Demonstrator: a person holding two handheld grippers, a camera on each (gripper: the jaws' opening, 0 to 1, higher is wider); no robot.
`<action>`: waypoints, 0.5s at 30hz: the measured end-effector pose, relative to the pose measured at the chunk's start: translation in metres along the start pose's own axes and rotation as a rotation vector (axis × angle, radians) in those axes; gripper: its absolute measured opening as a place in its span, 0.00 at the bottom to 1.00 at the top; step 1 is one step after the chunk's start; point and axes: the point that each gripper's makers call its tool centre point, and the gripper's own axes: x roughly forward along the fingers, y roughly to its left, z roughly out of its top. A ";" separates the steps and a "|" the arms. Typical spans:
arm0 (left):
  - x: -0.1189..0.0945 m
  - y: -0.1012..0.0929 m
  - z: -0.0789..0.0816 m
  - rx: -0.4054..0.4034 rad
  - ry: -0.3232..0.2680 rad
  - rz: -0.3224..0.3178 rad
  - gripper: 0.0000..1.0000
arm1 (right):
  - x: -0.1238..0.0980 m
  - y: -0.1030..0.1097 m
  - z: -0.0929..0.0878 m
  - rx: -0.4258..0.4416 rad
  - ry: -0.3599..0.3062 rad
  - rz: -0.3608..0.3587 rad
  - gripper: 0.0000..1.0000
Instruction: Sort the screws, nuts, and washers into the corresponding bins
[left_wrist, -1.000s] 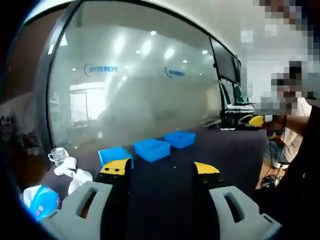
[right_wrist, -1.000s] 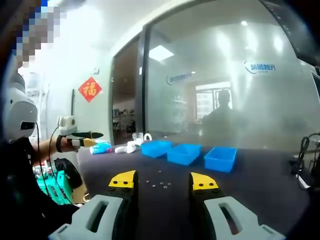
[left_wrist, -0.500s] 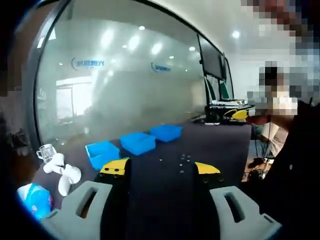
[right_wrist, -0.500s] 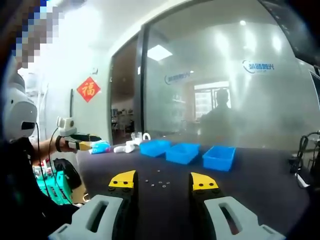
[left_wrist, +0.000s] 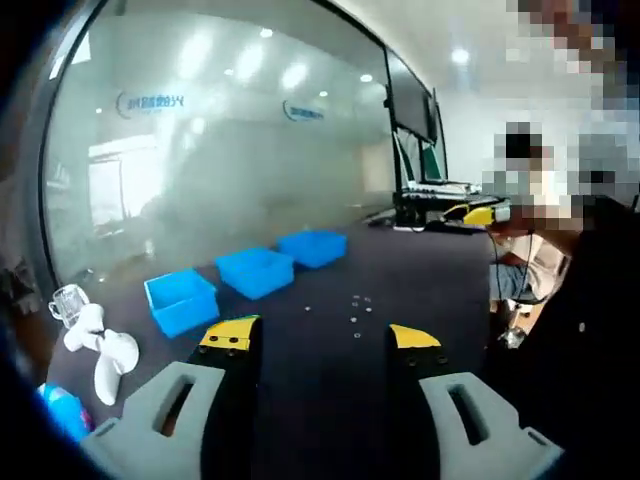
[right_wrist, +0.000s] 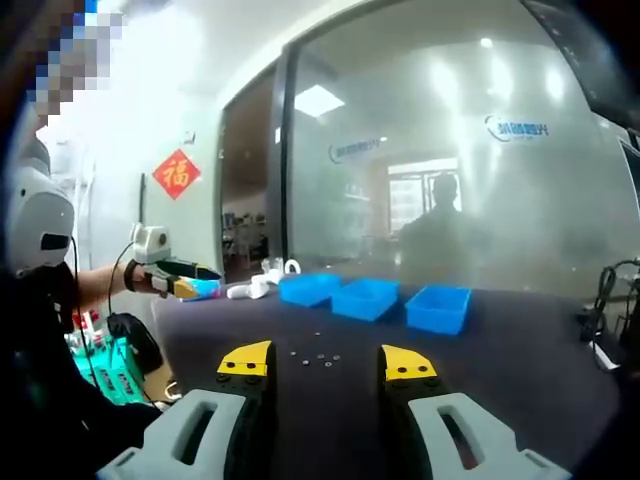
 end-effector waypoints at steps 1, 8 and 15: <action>0.002 0.000 0.000 -0.001 0.005 -0.003 0.48 | 0.000 0.001 -0.001 0.001 0.003 0.002 0.36; 0.025 -0.004 0.003 0.007 0.068 -0.068 0.48 | -0.002 0.004 -0.008 0.003 0.016 0.005 0.36; 0.050 -0.010 0.002 0.023 0.181 -0.143 0.48 | -0.003 0.006 -0.011 -0.002 0.025 0.015 0.36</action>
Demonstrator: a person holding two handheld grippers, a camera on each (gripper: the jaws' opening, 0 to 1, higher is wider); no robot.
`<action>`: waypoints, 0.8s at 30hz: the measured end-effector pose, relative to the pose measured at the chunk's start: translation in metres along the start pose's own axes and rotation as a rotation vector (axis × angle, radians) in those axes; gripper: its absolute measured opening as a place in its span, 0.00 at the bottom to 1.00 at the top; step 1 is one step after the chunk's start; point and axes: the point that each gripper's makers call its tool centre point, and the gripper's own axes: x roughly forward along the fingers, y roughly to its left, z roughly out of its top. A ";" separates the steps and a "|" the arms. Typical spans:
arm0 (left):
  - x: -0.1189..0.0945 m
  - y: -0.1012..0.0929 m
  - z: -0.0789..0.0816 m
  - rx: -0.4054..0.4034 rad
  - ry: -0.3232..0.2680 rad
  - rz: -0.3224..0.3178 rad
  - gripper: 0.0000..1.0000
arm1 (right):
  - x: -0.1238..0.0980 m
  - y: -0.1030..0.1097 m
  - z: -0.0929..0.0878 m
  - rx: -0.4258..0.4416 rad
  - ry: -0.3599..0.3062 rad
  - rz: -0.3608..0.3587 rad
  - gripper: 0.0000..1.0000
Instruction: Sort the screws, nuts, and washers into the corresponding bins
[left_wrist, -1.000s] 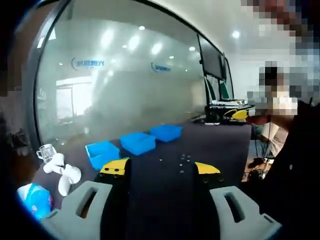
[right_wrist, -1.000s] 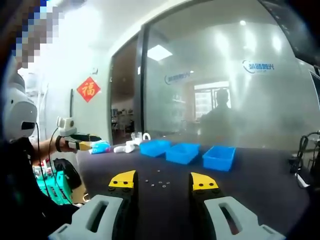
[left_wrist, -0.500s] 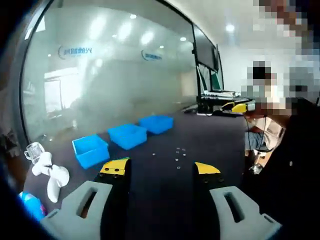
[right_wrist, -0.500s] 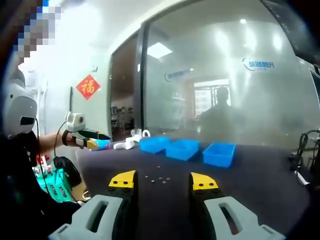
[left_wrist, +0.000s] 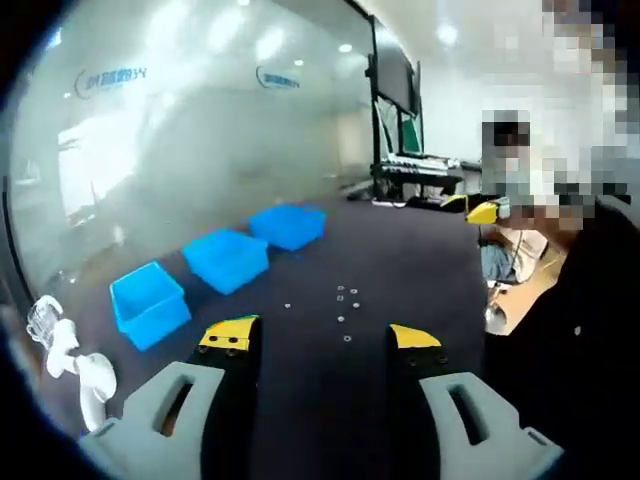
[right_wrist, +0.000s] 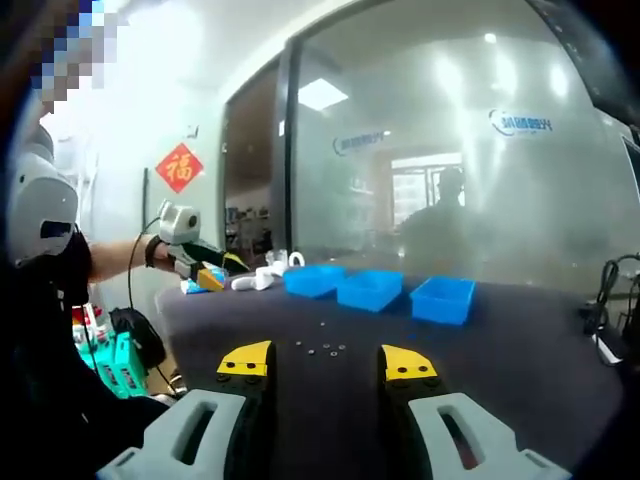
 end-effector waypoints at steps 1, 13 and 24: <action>0.004 0.001 0.002 0.002 0.009 -0.004 0.48 | 0.000 0.000 0.000 0.001 -0.001 0.000 0.36; 0.046 -0.005 -0.003 -0.021 0.188 -0.064 0.48 | -0.004 -0.004 -0.006 0.016 -0.010 -0.008 0.36; 0.089 -0.019 -0.020 -0.024 0.341 -0.110 0.47 | -0.011 -0.011 -0.011 0.036 -0.018 -0.024 0.36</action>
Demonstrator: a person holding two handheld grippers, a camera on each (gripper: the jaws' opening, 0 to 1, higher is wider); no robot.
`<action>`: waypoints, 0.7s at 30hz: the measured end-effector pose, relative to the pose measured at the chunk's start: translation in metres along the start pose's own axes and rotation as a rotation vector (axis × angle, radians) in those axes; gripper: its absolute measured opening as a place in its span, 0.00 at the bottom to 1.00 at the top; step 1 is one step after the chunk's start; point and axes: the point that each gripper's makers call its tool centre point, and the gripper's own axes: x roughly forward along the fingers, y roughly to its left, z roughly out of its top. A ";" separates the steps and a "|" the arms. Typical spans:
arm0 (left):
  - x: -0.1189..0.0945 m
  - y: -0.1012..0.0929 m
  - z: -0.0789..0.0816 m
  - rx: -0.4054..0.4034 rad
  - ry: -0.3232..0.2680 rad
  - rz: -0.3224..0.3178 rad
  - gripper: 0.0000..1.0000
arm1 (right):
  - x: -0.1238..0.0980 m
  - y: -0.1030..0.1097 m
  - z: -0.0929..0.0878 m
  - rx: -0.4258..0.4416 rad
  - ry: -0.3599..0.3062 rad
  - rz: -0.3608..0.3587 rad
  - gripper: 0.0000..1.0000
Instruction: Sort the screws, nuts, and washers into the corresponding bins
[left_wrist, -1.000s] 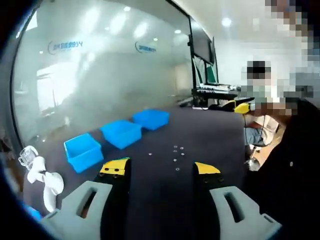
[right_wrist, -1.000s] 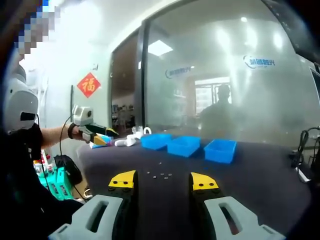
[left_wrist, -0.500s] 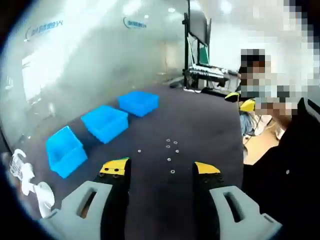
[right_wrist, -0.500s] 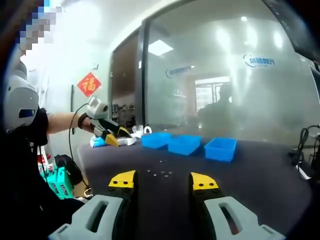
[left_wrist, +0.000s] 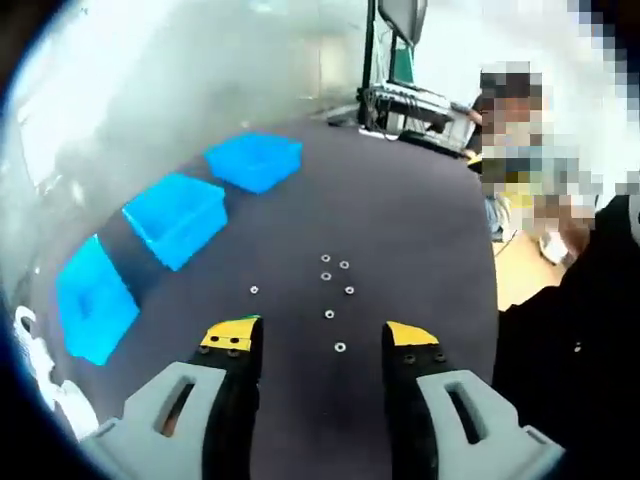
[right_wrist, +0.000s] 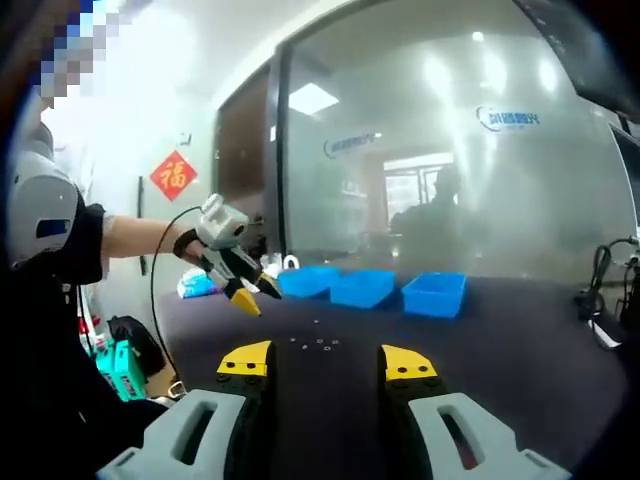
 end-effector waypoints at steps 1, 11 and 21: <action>0.003 0.000 0.000 -0.001 0.007 -0.004 0.47 | -0.001 -0.001 -0.001 0.003 0.000 -0.002 0.36; 0.033 -0.007 -0.016 0.028 0.141 -0.061 0.43 | -0.005 -0.007 -0.006 0.020 0.003 -0.018 0.36; 0.047 -0.011 -0.018 0.057 0.205 -0.082 0.33 | -0.005 -0.008 -0.010 0.028 0.008 -0.022 0.36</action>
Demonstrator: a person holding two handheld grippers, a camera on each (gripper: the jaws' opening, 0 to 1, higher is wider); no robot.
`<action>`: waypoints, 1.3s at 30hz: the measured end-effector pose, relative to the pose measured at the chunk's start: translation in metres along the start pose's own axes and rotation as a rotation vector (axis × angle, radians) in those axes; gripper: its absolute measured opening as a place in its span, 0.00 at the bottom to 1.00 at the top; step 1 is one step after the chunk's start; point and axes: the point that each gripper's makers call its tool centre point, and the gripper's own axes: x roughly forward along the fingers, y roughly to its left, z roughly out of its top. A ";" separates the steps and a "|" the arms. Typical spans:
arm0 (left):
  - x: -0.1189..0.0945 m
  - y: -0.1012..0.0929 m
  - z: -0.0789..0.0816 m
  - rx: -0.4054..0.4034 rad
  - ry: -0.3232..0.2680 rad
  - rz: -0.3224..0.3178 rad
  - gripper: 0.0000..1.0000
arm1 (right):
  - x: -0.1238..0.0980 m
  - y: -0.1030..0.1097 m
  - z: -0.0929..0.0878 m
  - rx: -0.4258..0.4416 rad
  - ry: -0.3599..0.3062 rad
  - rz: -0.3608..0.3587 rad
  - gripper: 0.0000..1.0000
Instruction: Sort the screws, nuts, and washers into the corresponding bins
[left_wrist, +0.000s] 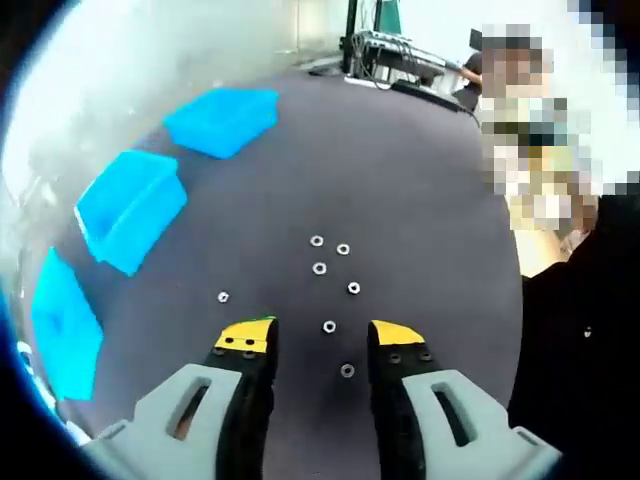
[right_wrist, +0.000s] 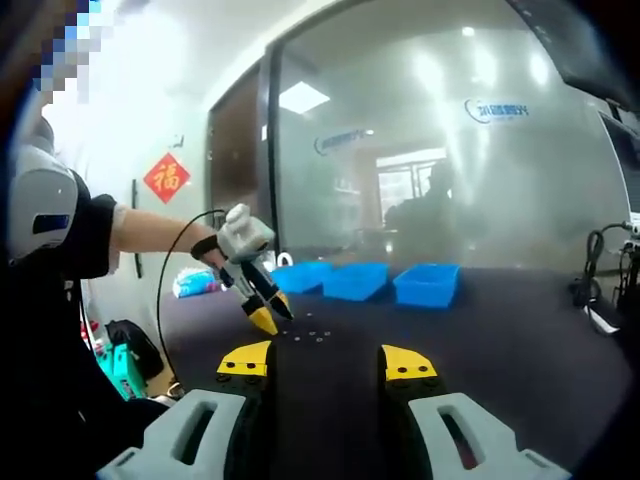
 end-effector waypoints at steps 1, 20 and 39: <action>0.001 0.000 -0.001 0.005 0.006 0.001 0.31 | 0.000 0.000 0.000 0.002 -0.001 0.000 0.36; 0.009 0.000 -0.006 0.038 0.019 0.003 0.06 | 0.005 0.004 0.001 0.012 -0.002 0.013 0.36; -0.038 0.012 0.031 -0.052 -0.410 0.126 0.04 | 0.012 0.011 0.008 -0.007 -0.007 0.027 0.36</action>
